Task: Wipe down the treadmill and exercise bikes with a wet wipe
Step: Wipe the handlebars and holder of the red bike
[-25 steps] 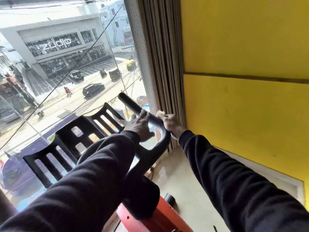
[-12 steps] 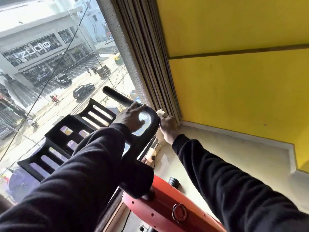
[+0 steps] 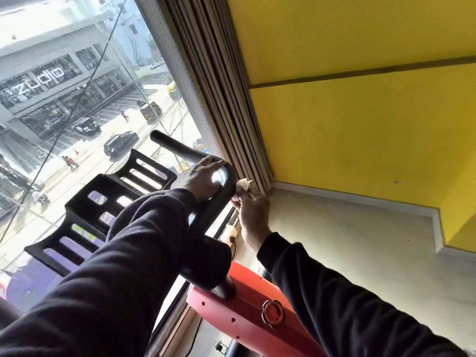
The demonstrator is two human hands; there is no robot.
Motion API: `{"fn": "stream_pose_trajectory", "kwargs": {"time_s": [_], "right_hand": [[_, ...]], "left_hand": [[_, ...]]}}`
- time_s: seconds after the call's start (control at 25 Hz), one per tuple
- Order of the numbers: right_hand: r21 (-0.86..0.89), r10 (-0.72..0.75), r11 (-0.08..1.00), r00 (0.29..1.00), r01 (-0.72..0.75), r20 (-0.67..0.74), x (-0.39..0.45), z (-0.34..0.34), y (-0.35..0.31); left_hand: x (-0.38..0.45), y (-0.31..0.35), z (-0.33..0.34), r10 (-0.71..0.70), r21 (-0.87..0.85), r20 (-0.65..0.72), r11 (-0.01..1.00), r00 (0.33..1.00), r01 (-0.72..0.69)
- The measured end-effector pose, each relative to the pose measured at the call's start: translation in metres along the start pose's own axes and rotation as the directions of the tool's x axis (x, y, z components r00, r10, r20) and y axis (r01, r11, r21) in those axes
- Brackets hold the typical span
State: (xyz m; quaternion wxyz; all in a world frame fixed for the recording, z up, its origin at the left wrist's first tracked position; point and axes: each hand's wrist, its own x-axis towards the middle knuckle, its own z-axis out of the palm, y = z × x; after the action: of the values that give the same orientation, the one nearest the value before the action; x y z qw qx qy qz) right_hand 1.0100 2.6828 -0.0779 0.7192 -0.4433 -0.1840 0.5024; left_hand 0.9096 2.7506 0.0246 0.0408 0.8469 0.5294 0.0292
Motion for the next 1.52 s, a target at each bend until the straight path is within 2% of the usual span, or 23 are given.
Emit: {"fn": "stream_pose_trajectory", "kwargs": {"time_s": [0.2, 0.28, 0.36, 0.44, 0.6, 0.76, 0.84, 0.96, 1.04, 1.12, 1.16, 1.24, 1.32, 1.4, 1.44, 1.52], "right_hand": [[-0.221, -0.025, 0.975, 1.0, 0.023, -0.004, 0.015, 0.005, -0.016], [-0.298, -0.068, 0.953, 0.997, 0.055, -0.033, 0.0, 0.007, -0.013], [-0.331, -0.062, 0.942, 0.998, 0.058, 0.001, -0.026, 0.002, 0.001], [-0.335, -0.033, 0.941, 0.999, 0.04, 0.024, -0.031, 0.002, 0.002], [-0.299, -0.018, 0.954, 0.999, 0.003, -0.046, -0.017, 0.009, -0.011], [-0.266, 0.058, 0.964, 0.993, -0.028, 0.105, -0.046, 0.006, 0.006], [-0.26, 0.061, 0.965, 0.991, -0.028, 0.122, -0.038, 0.007, 0.015], [-0.274, 0.041, 0.962, 0.993, -0.009, 0.113, -0.038, 0.007, 0.019], [-0.253, 0.072, 0.967, 0.978, -0.02, 0.198, -0.057, 0.004, 0.01], [-0.231, 0.093, 0.972, 0.962, -0.032, 0.258, -0.069, -0.001, 0.002], [-0.266, 0.062, 0.964, 0.965, 0.008, 0.254, -0.073, -0.003, 0.0], [-0.432, -0.076, 0.881, 0.959, 0.193, 0.273, -0.081, -0.008, -0.003], [-0.538, -0.231, 0.732, 0.896, 0.417, 0.38, -0.089, -0.012, -0.006], [-0.575, -0.31, 0.614, 0.835, 0.541, 0.455, -0.095, -0.016, -0.011], [-0.606, -0.373, 0.528, 0.803, 0.595, 0.464, -0.1, -0.016, -0.014], [-0.662, -0.55, 0.265, 0.674, 0.701, 0.494, -0.123, -0.015, -0.009]], "left_hand": [[-0.001, 0.004, 0.004, 0.001, 0.027, -0.048, 1.0, 0.999, 0.0], [-0.003, 0.008, 0.005, -0.005, 0.052, -0.046, 0.999, 0.999, 0.008], [-0.008, 0.01, -0.001, -0.048, 0.117, -0.02, 0.992, 0.999, 0.05], [-0.011, 0.014, -0.007, -0.103, 0.147, -0.011, 0.984, 0.995, 0.103], [-0.029, 0.031, -0.005, -0.173, 0.134, 0.0, 0.976, 0.985, 0.171], [-0.051, 0.038, -0.004, -0.124, 0.102, -0.064, 0.986, 0.99, 0.13], [-0.062, 0.029, -0.009, -0.102, 0.089, -0.063, 0.99, 0.993, 0.108], [-0.078, 0.006, -0.009, -0.054, 0.211, 0.004, 0.976, 0.999, 0.052], [-0.083, -0.003, -0.006, -0.038, 0.247, 0.013, 0.968, 0.999, 0.034], [-0.083, -0.004, -0.003, -0.05, 0.187, -0.011, 0.981, 0.999, 0.051], [-0.085, -0.002, -0.002, -0.066, 0.133, -0.025, 0.989, 0.998, 0.068], [-0.093, 0.002, 0.0, -0.079, 0.076, -0.041, 0.994, 0.996, 0.082], [-0.103, 0.003, 0.001, -0.063, 0.033, -0.037, 0.997, 0.997, 0.064], [-0.117, 0.0, 0.003, -0.024, -0.055, -0.058, 0.998, 0.998, 0.021], [-0.125, -0.001, 0.004, 0.003, -0.087, -0.086, 0.996, 0.996, -0.011], [-0.148, -0.008, 0.003, 0.06, -0.086, -0.124, 0.994, 0.991, -0.071]]}}
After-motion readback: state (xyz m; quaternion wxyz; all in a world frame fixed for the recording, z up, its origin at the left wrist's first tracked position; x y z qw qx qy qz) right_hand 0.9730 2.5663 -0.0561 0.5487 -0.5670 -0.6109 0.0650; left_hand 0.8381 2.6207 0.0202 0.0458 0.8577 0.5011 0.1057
